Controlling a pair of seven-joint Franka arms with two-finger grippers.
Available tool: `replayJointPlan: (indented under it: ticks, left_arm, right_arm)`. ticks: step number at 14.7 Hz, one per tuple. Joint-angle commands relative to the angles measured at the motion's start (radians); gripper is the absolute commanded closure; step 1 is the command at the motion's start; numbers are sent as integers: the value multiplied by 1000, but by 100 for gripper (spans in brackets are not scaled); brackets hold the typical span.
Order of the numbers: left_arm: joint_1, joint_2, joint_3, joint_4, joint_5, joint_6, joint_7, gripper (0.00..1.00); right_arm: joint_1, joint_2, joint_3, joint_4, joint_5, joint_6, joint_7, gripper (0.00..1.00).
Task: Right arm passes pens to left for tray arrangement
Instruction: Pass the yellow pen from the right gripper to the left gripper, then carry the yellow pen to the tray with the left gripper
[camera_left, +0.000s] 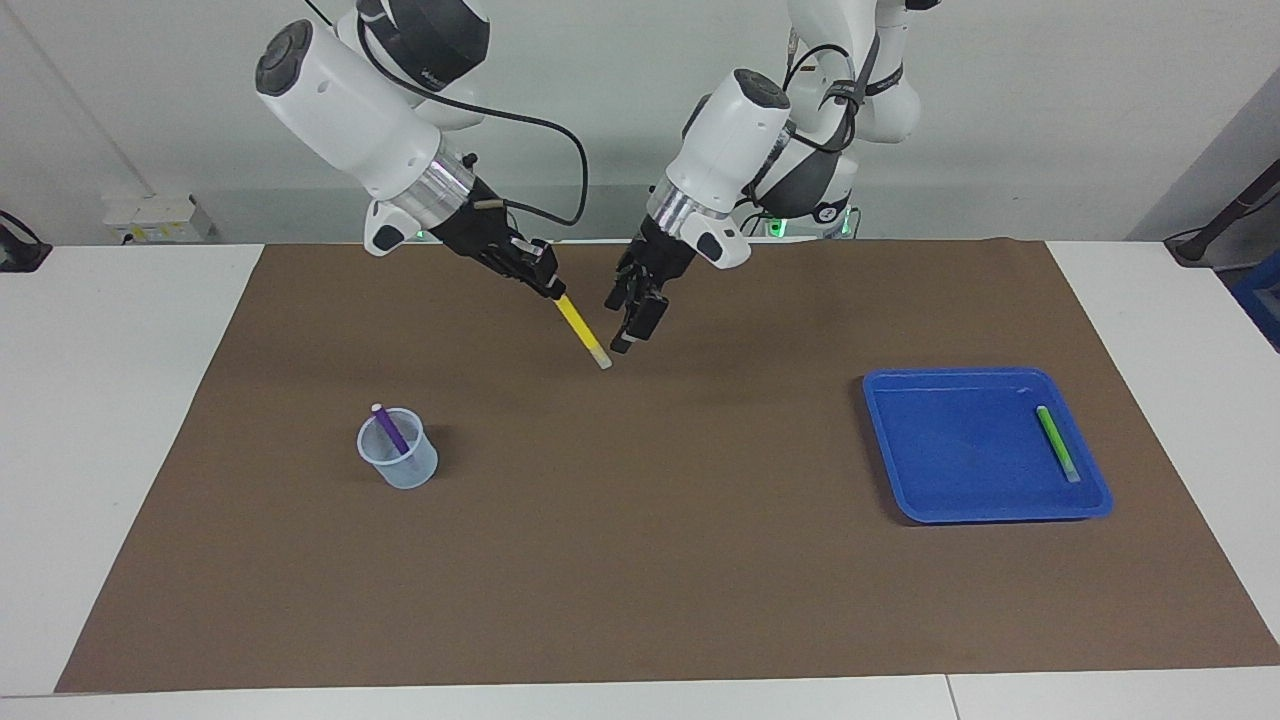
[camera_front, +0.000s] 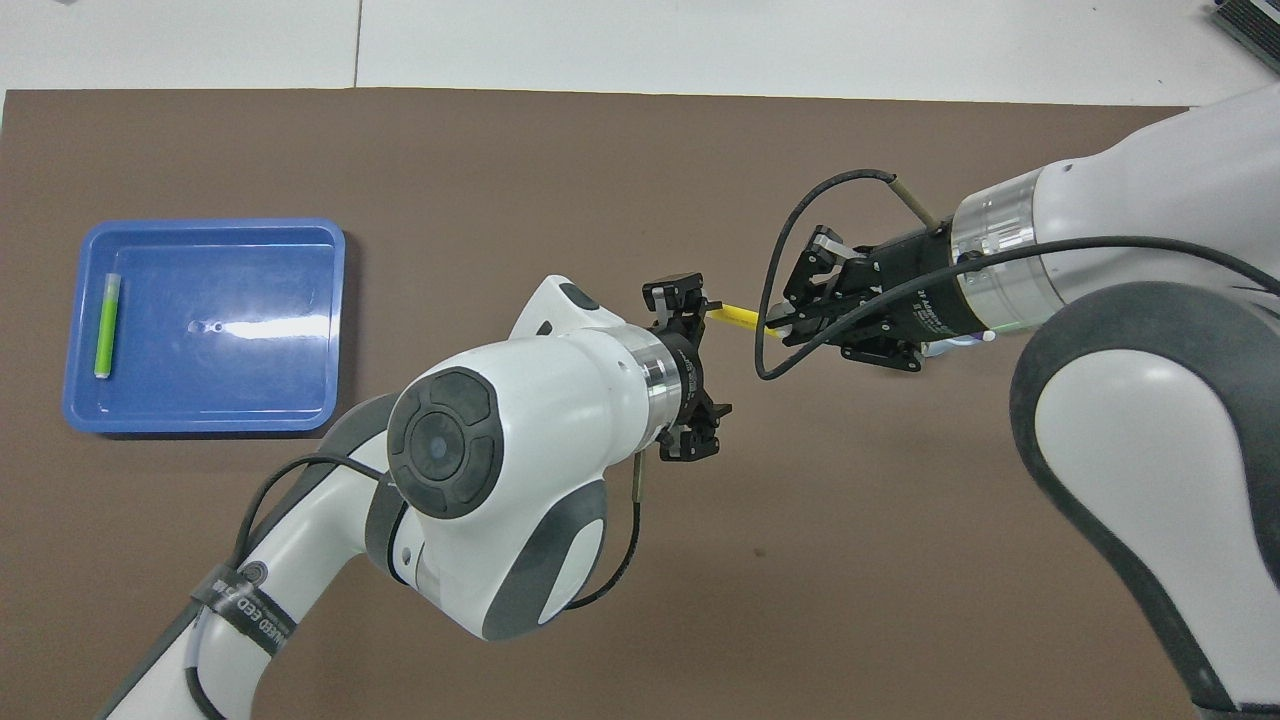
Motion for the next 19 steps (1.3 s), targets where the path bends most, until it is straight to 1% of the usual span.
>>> replayJointPlan:
  ticks: [1, 3, 5, 7, 8, 9, 11, 12, 13, 18, 19]
  left_arm:
    - [-12, 26, 11, 26, -21, 30, -27, 0]
    - [-26, 33, 11, 18, -21, 131, -73, 0]
    - [-29, 43, 11, 24, -21, 192, -110, 0]
    - [-35, 45, 11, 23, -21, 208, -113, 0]
    - [-34, 51, 13, 26, -21, 210, -114, 3]
    - [-34, 53, 13, 26, -21, 210, -114, 9]
    - [-42, 54, 13, 27, -18, 213, -124, 10]
    - [-42, 56, 13, 27, -18, 216, -125, 15]
    - [-42, 57, 13, 26, -17, 216, -125, 24]
    - [-35, 57, 14, 30, -3, 200, -108, 77]
    - [-35, 57, 13, 30, -1, 199, -99, 84]
  right_arm:
    - [-14, -11, 2, -16, 31, 12, -2, 87]
    - [-12, -11, 2, -18, 31, 13, -2, 87]
    - [-12, -11, 2, -18, 31, 15, -4, 87]
    - [-11, -11, 2, -20, 31, 32, -2, 87]
    - [-2, -11, 2, -21, 31, 35, -2, 87]
    - [0, -11, 2, -23, 31, 35, -2, 87]
    - [2, -11, 2, -23, 31, 36, -1, 87]
    - [2, -11, 2, -23, 31, 35, -1, 87]
    - [2, -12, 2, -26, 31, 35, -1, 87]
    - [3, -18, 2, -35, 29, 35, -4, 87]
    - [3, -18, 2, -36, 29, 35, -4, 86]
